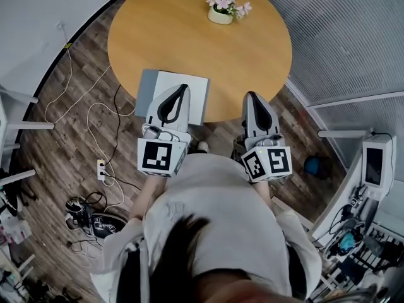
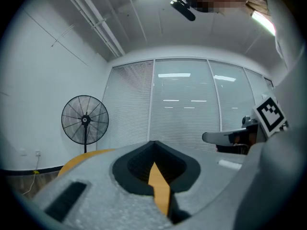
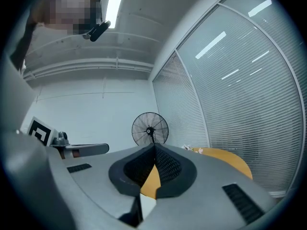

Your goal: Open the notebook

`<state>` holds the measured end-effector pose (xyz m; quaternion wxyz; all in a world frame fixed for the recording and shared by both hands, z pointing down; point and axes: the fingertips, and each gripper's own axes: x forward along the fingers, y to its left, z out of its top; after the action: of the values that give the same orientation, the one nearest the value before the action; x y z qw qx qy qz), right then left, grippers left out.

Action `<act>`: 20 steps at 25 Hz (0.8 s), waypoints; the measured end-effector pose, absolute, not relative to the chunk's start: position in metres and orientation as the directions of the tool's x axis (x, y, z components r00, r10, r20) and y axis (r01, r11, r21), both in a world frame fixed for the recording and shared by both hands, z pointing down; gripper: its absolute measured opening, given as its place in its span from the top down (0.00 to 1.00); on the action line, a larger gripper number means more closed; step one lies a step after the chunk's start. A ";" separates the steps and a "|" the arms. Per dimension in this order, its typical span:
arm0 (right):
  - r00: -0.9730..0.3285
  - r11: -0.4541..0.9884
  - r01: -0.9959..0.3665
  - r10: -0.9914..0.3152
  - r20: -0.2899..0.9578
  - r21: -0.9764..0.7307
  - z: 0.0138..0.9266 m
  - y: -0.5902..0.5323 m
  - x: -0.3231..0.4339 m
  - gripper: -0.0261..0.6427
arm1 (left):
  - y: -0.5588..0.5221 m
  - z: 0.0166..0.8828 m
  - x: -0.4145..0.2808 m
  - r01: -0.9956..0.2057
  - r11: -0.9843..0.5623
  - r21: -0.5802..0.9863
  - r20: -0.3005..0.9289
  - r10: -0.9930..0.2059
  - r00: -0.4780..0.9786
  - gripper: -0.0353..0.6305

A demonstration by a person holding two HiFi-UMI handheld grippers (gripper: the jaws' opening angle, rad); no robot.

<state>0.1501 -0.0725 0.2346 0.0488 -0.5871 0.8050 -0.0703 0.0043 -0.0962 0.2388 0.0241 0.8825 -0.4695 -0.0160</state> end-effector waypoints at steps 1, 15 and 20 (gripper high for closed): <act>-0.305 0.300 -0.939 -0.952 0.005 -0.170 0.235 -0.072 0.150 0.96 | -0.096 0.239 0.004 -0.828 -0.558 0.057 -0.004 -0.829 0.559 0.92; -0.281 0.275 -0.949 -0.959 0.021 -0.153 0.238 -0.069 0.156 0.96 | -0.093 0.245 0.003 -0.824 -0.562 0.065 0.008 -0.826 0.564 0.92; -0.280 0.273 -0.950 -0.959 0.028 -0.154 0.241 -0.067 0.155 0.96 | -0.092 0.249 0.002 -0.827 -0.558 0.072 0.018 -0.828 0.560 0.92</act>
<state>0.1550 -0.0675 0.2408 0.0352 -0.5988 0.7970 -0.0701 0.0016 -0.0923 0.2491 0.0361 0.8825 -0.4689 -0.0088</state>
